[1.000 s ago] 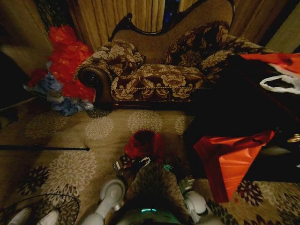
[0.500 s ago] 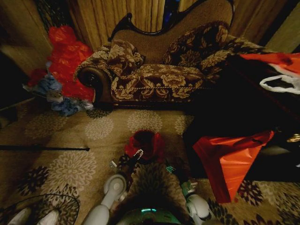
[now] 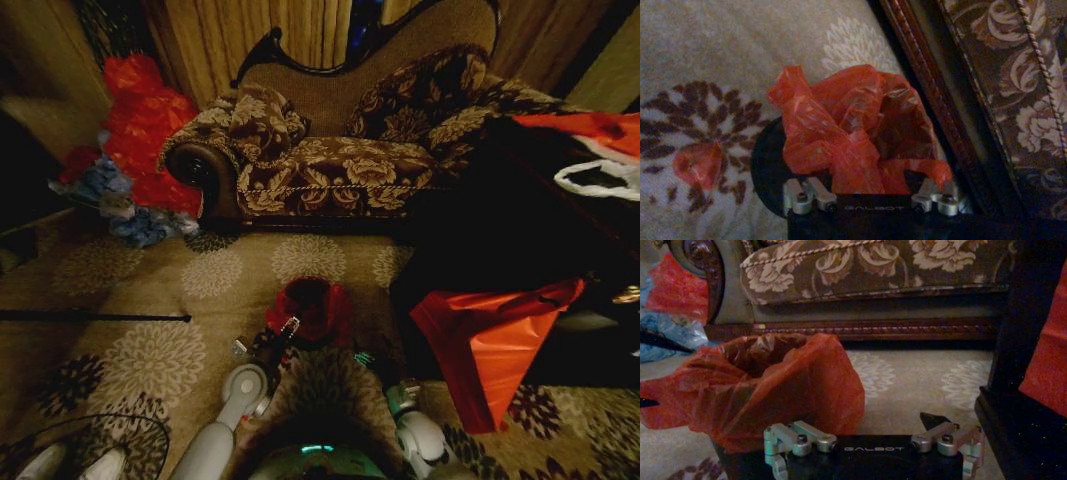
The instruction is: Place a garbage bag over the trash bin.
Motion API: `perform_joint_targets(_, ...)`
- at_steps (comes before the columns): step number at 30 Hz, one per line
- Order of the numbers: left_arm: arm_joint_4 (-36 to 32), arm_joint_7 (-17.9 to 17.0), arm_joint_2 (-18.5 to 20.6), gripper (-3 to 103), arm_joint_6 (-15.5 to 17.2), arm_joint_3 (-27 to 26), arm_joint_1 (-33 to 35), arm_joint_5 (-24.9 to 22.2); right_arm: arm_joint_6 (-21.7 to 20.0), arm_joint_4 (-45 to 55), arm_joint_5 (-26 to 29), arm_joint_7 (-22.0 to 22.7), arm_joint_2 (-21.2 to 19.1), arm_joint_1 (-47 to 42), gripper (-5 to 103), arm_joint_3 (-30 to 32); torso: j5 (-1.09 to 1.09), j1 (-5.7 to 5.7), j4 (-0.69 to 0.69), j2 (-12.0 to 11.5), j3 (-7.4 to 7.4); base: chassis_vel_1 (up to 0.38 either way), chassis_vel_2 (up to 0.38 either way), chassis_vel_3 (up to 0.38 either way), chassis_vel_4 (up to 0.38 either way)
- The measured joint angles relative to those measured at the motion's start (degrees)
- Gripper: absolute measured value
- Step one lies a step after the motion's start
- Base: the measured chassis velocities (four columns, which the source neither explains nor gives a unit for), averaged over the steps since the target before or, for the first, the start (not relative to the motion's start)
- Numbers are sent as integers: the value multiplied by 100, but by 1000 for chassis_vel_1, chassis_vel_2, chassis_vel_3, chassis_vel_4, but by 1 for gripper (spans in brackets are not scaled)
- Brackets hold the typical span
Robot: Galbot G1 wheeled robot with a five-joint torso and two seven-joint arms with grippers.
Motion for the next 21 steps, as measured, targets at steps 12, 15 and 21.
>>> perform_joint_targets(12, 173, 105, 16, 29, -48, 87, -40, -25, -19, -49, -15, 45, 28, 21, 100, -12, 0, 0, 0, 0, 0, 0, 0, 0, 0)
perform_joint_targets(15, 184, 119, 16, 24, -55, 93, -24, -26, -20, -62, -17, 54, 33, 24, 100, -16, 0, 0, 0, 0, 0, 0, 0, 0, 0)
perform_joint_targets(21, 229, 177, 36, 2, -92, 153, 39, -19, -25, -104, -32, 66, 49, 54, 100, -31, 0, -1, -2, 0, -1, 0, 0, 0, 0)
